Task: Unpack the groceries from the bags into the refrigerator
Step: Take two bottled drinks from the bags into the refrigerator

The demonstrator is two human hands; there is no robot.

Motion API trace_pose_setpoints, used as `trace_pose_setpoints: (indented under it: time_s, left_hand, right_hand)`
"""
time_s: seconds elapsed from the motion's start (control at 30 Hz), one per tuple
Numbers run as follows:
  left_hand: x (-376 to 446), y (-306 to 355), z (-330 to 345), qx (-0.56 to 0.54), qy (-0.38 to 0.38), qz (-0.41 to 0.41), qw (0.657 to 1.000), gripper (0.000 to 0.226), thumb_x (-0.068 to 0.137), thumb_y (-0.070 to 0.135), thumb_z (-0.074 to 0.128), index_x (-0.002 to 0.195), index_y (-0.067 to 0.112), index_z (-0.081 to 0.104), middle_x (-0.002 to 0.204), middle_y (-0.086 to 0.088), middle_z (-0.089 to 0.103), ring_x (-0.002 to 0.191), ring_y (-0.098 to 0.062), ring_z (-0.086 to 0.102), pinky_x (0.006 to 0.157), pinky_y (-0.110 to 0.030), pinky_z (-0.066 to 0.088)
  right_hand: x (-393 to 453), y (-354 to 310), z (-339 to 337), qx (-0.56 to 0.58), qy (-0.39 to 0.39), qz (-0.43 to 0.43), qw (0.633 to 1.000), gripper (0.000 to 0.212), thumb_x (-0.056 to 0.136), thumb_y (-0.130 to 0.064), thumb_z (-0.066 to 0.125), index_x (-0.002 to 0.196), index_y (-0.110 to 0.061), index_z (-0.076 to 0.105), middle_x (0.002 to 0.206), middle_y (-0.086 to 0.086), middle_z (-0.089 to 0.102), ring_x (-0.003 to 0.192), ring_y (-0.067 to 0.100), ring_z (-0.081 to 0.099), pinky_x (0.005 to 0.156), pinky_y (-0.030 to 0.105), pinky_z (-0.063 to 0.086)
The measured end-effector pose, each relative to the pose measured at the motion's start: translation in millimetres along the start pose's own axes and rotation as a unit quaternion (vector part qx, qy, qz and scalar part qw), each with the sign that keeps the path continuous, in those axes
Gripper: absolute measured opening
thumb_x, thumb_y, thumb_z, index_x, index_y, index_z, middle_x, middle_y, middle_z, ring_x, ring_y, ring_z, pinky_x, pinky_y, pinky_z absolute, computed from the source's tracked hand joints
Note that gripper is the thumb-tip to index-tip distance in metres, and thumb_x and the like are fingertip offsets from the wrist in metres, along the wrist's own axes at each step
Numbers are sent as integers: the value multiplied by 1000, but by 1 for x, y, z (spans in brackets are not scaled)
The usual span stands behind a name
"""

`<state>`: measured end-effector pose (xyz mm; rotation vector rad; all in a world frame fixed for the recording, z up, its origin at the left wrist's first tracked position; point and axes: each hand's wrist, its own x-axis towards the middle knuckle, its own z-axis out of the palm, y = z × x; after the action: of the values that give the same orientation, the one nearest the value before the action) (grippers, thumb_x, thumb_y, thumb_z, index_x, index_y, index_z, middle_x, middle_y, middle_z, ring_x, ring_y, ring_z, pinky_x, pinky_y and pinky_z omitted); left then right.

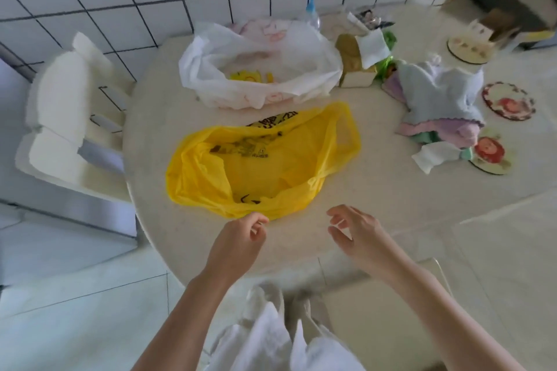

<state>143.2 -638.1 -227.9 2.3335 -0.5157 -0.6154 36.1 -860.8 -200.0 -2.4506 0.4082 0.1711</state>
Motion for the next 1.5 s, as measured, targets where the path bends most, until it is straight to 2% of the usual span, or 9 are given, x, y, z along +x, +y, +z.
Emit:
trace_pose_setpoints:
  time_s: [0.13, 0.4, 0.6, 0.77, 1.13, 1.2, 1.3, 1.4, 1.5]
  left_hand:
    - [36, 2, -22, 14, 30, 2, 999, 20, 95, 23, 53, 110, 23, 66, 94, 5, 71, 83, -9, 64, 74, -34, 55]
    - [120, -4, -91, 71, 75, 60, 993, 24, 94, 18, 56, 117, 20, 63, 108, 7, 65, 100, -8, 60, 81, -24, 51]
    - [181, 0, -132, 131, 115, 86, 981, 33, 90, 11, 58, 123, 15, 59, 114, -1, 61, 110, -20, 54, 89, -34, 47]
    - [238, 10, -146, 144, 132, 74, 978, 37, 91, 13, 56, 128, 15, 56, 122, 0, 57, 116, -18, 48, 91, -34, 48]
    - [384, 6, -168, 256, 149, 117, 948, 39, 83, 4, 59, 121, 7, 60, 126, -8, 56, 129, -28, 43, 106, -42, 40]
    - [411, 4, -170, 315, 129, 138, 930, 36, 82, 4, 58, 118, 7, 60, 134, -10, 52, 138, -34, 33, 113, -47, 31]
    - [446, 3, -174, 425, 60, 138, 893, 32, 94, 15, 46, 125, 12, 56, 156, -9, 28, 149, -35, 3, 120, -47, 3]
    - [475, -3, -178, 496, 12, 139, 857, 32, 100, 24, 39, 126, 18, 55, 161, -5, 14, 148, -34, -11, 117, -52, -10]
    - [495, -13, -183, 530, -34, 103, 841, 36, 99, 30, 39, 133, 26, 50, 163, 0, 5, 147, -35, -18, 113, -58, -16]
  right_hand:
    - [47, -4, -16, -10, -5, -13, 1000, 27, 91, -19, 59, 118, -14, 61, 102, 0, 65, 91, 12, 60, 77, 14, 36]
    - [130, -24, -32, -7, 15, -40, 999, 26, 91, -21, 61, 117, -15, 60, 104, -1, 65, 95, 15, 62, 78, 21, 42]
    - [191, -32, -53, -25, 14, -63, 998, 29, 93, -23, 58, 121, -15, 58, 115, -1, 63, 105, 12, 61, 84, 17, 41]
    - [269, -35, -68, -12, 19, -87, 996, 29, 93, -20, 58, 121, -16, 57, 118, -2, 61, 107, 14, 58, 85, 19, 39]
    - [445, -50, -68, -40, -17, -133, 990, 34, 93, -19, 54, 126, -13, 50, 128, 5, 53, 115, 25, 50, 93, 35, 43]
    - [473, -49, -66, -58, -13, -139, 988, 38, 92, -19, 53, 130, -12, 48, 133, 4, 48, 121, 25, 43, 97, 38, 41]
    - [516, -46, -63, -130, 14, -187, 974, 40, 89, -16, 58, 127, -8, 51, 138, 10, 40, 131, 31, 31, 98, 47, 44]
    - [556, -35, -59, -239, -37, -220, 945, 36, 91, -17, 54, 126, -11, 52, 154, 12, 19, 144, 38, 4, 112, 50, 27]
    - [587, -21, -53, -284, -72, -224, 929, 38, 91, -18, 53, 129, -12, 51, 158, 9, 12, 146, 37, -5, 116, 49, 17]
